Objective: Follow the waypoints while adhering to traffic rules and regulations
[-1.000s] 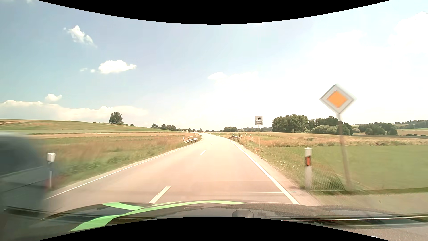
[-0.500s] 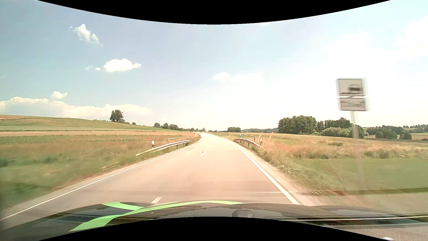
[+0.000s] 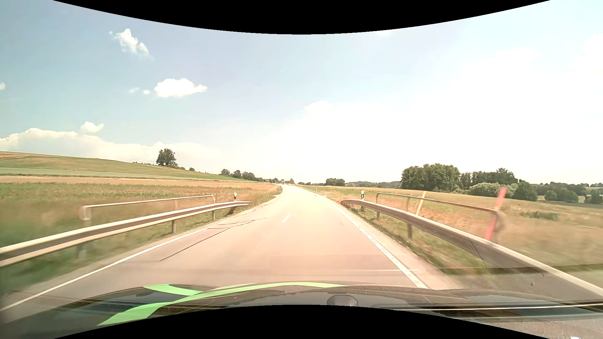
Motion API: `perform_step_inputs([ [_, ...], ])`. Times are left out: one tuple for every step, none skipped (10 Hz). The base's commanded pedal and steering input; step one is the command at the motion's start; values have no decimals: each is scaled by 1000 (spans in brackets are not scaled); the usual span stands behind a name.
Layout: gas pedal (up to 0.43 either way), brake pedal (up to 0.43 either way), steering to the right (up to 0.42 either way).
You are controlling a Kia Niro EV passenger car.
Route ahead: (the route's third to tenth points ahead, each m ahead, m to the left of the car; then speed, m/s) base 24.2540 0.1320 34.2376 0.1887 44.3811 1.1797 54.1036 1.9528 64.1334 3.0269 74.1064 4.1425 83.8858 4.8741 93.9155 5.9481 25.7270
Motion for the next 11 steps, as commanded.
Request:
perform_step_inputs([
  [409, 0, -14],
  [409, 0, -15],
  [409, 0, -15],
  [409, 0, -15],
  [409, 0, -15],
  [421, 0, -15],
  [429, 0, -14],
  [441, 0, -13],
  [449, 0, -13],
  [461, 0, -14],
  [469, 0, -14],
])
